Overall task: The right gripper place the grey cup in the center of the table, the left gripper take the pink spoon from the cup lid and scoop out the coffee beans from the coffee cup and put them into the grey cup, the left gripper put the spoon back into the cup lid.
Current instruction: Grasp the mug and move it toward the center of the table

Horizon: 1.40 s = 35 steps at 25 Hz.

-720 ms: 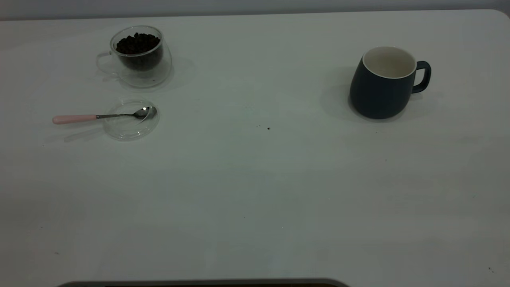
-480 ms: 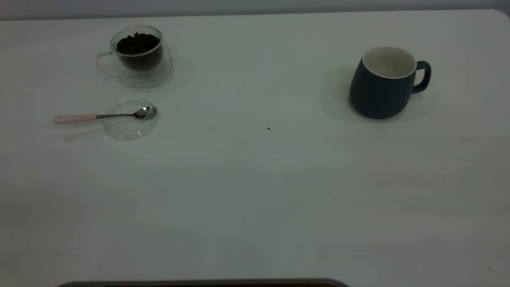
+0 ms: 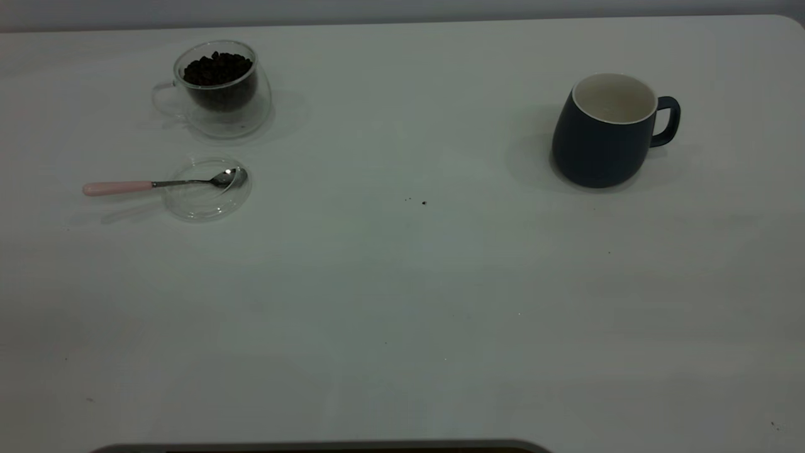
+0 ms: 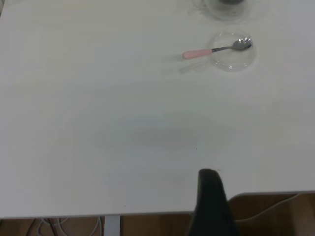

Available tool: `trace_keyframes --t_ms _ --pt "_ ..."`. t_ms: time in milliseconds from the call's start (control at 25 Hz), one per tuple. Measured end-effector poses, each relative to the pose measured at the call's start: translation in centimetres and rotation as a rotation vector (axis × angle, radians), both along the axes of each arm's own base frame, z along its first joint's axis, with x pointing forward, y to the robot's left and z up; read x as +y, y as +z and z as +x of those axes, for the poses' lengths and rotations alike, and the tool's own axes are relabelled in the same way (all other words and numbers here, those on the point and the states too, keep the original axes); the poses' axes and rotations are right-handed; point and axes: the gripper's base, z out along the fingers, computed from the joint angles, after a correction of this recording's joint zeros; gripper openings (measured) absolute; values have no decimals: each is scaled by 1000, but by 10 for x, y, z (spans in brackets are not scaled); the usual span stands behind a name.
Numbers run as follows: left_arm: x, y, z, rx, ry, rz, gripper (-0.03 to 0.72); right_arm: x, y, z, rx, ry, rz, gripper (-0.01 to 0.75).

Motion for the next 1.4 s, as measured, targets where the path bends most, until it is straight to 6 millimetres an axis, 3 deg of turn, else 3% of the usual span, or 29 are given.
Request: trace_keyframes --t_ms 800,960,1040,1160,1280,1400 --pt "0 0 0 0 1 -1 586 -13 1 2 -6 -153 -32 591" --pt "0 0 0 0 1 -1 586 -14 24 11 -9 -158 -45 618" --pt "0 0 0 0 1 -1 586 -13 42 24 26 -155 -54 666" --pt "0 0 0 0 1 -1 586 -12 63 60 108 -140 -88 700" --pt "0 0 0 0 1 -1 586 -10 69 105 164 -104 -137 705" --pt "0 0 0 0 2 -2 586 -8 63 150 211 -52 -209 705"
